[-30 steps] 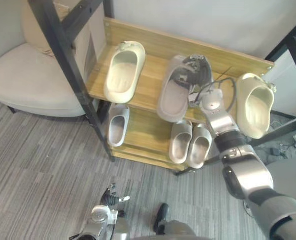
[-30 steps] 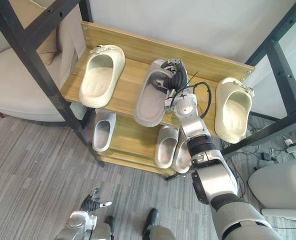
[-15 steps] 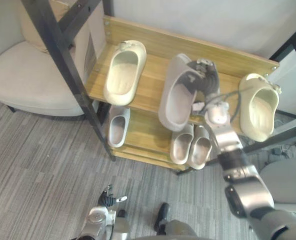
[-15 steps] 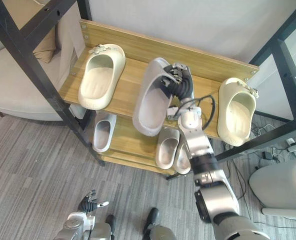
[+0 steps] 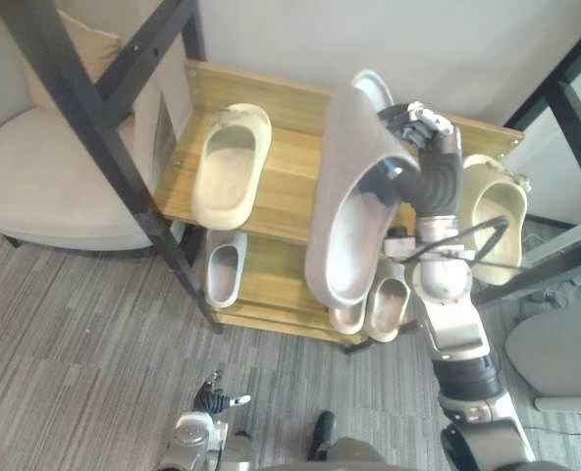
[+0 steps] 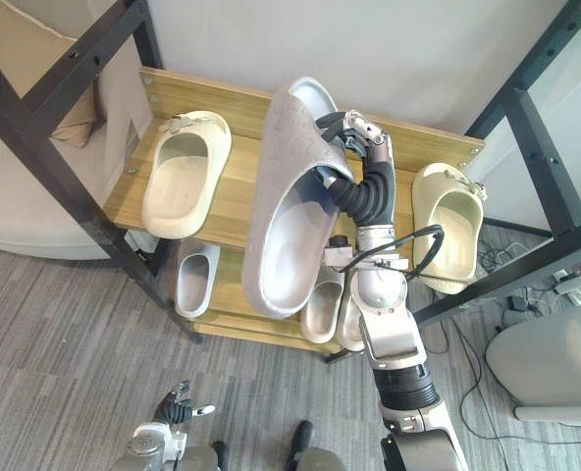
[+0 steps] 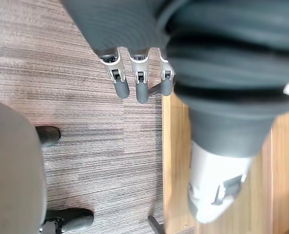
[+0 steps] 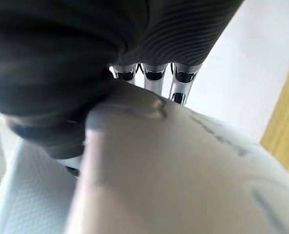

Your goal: Organize the slippers on the shoe rack

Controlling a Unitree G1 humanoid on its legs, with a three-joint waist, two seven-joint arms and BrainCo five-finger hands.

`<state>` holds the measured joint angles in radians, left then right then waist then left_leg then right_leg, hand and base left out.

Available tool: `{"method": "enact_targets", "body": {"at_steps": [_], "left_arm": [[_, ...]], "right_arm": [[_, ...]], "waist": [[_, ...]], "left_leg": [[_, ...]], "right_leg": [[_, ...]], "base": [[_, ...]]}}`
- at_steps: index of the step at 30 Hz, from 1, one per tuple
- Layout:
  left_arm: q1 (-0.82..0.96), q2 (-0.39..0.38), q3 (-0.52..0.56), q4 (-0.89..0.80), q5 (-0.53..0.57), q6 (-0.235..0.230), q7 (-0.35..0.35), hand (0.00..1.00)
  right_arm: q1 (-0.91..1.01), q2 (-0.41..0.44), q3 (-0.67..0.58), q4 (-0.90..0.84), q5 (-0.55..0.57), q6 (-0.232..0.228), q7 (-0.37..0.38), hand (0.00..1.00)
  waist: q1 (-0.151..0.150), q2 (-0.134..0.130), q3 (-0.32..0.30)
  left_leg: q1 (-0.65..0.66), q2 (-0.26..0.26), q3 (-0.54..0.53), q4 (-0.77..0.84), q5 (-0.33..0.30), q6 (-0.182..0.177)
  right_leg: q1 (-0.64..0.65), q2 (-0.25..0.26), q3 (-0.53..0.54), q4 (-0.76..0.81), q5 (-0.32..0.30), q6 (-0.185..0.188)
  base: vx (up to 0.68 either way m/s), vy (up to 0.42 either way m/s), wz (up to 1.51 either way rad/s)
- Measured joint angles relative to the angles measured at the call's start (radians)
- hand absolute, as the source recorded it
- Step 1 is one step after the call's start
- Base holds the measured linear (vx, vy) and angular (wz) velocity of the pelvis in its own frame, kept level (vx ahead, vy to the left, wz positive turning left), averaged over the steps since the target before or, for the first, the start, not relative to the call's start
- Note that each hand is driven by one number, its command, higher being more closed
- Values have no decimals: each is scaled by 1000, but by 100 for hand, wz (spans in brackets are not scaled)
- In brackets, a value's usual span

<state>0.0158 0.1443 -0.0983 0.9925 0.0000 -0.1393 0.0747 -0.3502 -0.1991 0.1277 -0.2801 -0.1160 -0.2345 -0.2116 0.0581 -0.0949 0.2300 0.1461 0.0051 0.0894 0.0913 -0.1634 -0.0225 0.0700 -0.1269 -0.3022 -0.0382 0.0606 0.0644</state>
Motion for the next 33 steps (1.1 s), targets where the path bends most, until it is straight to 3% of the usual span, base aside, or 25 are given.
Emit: {"method": "enact_targets", "body": {"at_steps": [12,15,16,17,18,22,30,33], "left_arm": [[2,-19,-46,48,19,-3,-17,0],[3,-9,-45,62,23,-6,-21,0],[15,-17,-53,61,29,-8,-21,0],[16,-31,-61,61,34,-8,-21,0],[15,-29,-67,65,37,-8,-21,0],[0,-21,-78,85,38,-8,-22,0],[-4,-24,-89,98,36,-9,-22,0],[-29,-19,-89,98,34,-11,-22,0]], "right_arm": [[328,-44,252,-58,119,-14,230,100],[404,-45,289,-50,151,-14,277,100],[416,-61,307,-45,168,-14,293,100],[414,-65,308,-28,182,-15,303,100],[415,-46,314,37,199,-12,338,100],[439,-46,322,119,198,2,368,100],[459,-46,331,274,179,11,369,100],[425,-46,345,340,153,12,364,100]], "waist": [[-11,47,-67],[-10,36,-68],[-20,69,-101],[-23,86,-112],[-21,76,-113],[-14,49,-121],[-21,63,-104],[-19,61,-63]], "left_leg": [[31,-3,12,54,0,0],[-10,-25,12,184,-25,9],[1,3,13,58,1,9],[18,3,2,41,-23,2],[29,-12,8,25,-23,2],[33,-13,11,33,-23,2],[36,13,9,37,-31,-2],[-77,29,6,198,-101,-10]], "right_leg": [[40,-6,5,19,-18,-2],[73,-58,13,43,-31,-8],[69,-37,8,45,-37,1],[70,-31,11,45,-53,23],[71,-46,11,49,-67,40],[74,-46,15,52,-70,39],[49,-39,2,157,-140,32],[-72,-67,2,362,-223,16]], "base": [[6,-8,-6],[-31,44,2],[-81,35,-5],[-18,39,2],[15,51,1],[-21,-11,-4],[-77,-78,7],[-145,-74,14]]}}
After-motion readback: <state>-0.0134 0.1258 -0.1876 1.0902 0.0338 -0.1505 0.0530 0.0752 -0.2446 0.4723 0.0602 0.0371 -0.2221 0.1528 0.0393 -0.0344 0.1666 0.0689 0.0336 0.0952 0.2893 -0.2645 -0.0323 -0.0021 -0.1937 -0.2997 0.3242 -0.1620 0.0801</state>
